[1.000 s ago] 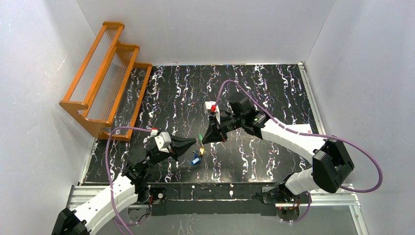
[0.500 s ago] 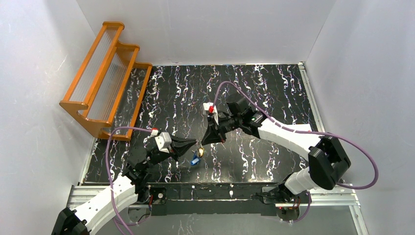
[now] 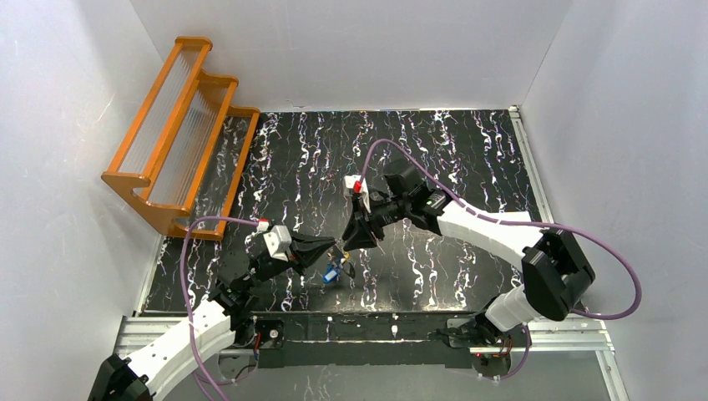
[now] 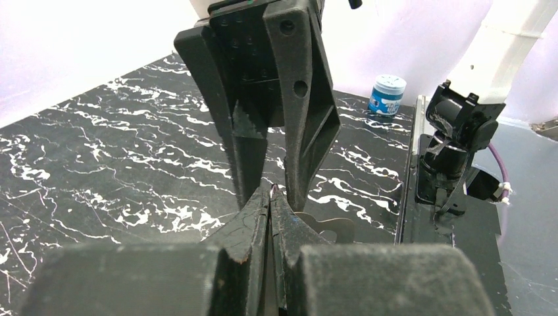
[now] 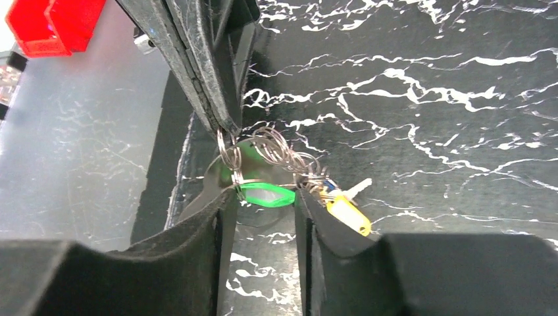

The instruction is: Put the keys on the keyring

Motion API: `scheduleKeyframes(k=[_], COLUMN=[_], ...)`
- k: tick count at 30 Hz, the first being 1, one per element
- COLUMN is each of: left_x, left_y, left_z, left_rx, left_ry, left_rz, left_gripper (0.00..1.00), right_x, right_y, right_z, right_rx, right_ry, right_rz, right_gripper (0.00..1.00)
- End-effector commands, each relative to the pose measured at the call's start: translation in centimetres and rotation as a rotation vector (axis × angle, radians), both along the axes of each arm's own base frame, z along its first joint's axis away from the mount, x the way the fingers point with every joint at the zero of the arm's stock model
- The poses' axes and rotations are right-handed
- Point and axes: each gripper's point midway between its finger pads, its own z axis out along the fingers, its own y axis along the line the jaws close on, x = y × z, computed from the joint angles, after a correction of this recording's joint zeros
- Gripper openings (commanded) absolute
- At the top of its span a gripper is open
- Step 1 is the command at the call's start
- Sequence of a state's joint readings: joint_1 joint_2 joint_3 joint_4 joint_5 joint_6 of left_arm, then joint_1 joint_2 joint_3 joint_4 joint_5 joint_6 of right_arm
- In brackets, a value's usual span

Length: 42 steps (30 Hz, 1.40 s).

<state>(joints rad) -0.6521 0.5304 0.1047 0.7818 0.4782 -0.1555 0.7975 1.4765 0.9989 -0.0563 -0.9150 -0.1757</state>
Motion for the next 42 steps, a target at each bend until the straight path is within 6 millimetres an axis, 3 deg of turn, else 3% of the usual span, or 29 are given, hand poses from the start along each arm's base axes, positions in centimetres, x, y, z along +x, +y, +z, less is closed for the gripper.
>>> scheduleKeyframes(k=[1, 5, 12, 25, 28, 33, 38, 39, 42], left_x=[-0.3, -0.4, -0.4, -0.4, -0.4, -0.5, -0.5, -0.5, -0.4], left_y=[0.2, 0.1, 0.1, 0.1, 0.1, 0.0, 0.1, 0.1, 0.0], left_z=[2.4, 2.4, 2.3, 2.5, 2.6, 2.5, 2.6, 2.7, 2.8], left_rx=[-0.065, -0.064, -0.063, -0.066, -0.066, -0.065, -0.066, -0.066, -0.054], left_ry=[-0.074, -0.073, -0.071, -0.073, -0.074, -0.072, -0.078, -0.082, -0.093], left_rz=[0.0, -0.003, -0.006, -0.007, -0.009, -0.012, -0.011, -0.009, -0.008], left_gripper=[0.0, 0.0, 0.0, 0.0, 0.0, 0.0, 0.0, 0.01, 0.23], right_x=[0.6, 0.3, -0.3, -0.8, -0.7, -0.7, -0.6, -0.5, 0.0], right_y=[0.0, -0.2, 0.2, 1.3, 1.3, 1.4, 1.2, 1.2, 0.9], right_z=[3.6, 5.3, 6.7, 5.0, 4.7, 4.4, 4.4, 4.4, 4.1], right_rx=[0.095, 0.161, 0.224, 0.192, 0.186, 0.179, 0.165, 0.159, 0.126], right_ry=[-0.118, -0.164, -0.155, -0.071, -0.068, -0.062, -0.076, -0.082, -0.118], right_rz=[-0.041, -0.046, -0.01, 0.029, 0.026, 0.028, 0.016, 0.012, -0.012], right_gripper=[0.5, 0.52, 0.49, 0.41, 0.33, 0.02, 0.01, 0.01, 0.01])
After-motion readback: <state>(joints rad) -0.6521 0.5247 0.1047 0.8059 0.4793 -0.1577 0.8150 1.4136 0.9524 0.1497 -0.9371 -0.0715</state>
